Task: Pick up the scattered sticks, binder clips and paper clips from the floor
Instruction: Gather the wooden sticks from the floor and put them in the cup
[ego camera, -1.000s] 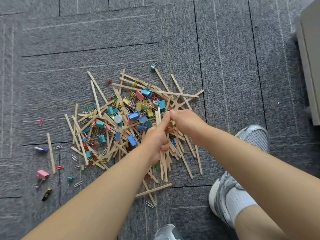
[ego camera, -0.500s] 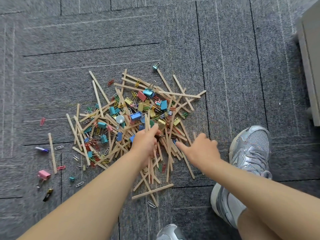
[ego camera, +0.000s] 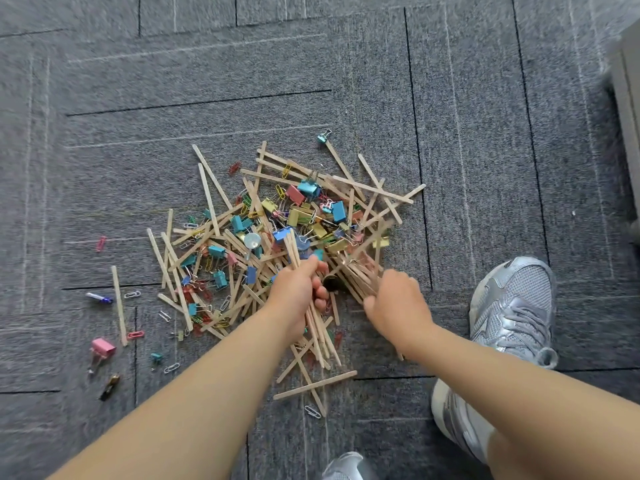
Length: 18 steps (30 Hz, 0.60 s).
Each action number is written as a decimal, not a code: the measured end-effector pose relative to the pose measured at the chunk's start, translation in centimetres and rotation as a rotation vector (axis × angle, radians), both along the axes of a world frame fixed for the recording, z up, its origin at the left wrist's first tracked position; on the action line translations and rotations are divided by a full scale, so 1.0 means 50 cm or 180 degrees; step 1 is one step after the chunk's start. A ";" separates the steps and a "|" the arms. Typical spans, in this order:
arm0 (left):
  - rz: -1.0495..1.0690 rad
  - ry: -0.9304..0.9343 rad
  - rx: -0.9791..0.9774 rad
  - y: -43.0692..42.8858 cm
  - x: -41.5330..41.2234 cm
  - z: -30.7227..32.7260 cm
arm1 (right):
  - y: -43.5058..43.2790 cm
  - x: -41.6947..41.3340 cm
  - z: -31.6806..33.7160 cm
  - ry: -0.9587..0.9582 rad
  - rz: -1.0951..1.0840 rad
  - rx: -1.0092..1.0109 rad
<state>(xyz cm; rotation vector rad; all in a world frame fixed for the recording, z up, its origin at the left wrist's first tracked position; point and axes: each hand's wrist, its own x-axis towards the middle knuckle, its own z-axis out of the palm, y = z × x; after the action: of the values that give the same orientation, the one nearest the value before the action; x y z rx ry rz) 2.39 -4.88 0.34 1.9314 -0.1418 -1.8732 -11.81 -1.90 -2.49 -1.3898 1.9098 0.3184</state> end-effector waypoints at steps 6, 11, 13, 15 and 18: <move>0.0002 0.0093 0.0034 -0.015 0.013 0.031 | -0.035 -0.030 0.037 -0.0723 -0.0147 0.0646; -0.0138 0.0105 -0.0003 -0.029 -0.005 0.073 | -0.060 -0.069 0.145 -0.1630 -0.1207 0.1015; -0.0201 0.0141 0.0004 -0.032 -0.021 0.083 | -0.052 -0.083 0.178 -0.1826 -0.1491 0.1042; -0.0226 0.0194 0.0009 -0.030 -0.040 0.082 | -0.045 -0.093 0.199 -0.2082 -0.1762 0.1113; -0.0146 0.0288 0.0020 -0.025 -0.063 0.071 | -0.042 -0.106 0.216 -0.2527 -0.2027 0.1243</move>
<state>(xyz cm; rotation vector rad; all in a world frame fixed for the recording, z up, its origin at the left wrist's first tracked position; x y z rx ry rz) -0.77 -6.13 3.90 1.8585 -0.1536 -1.9891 -17.10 -4.02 8.31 -0.4742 1.4013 -0.1589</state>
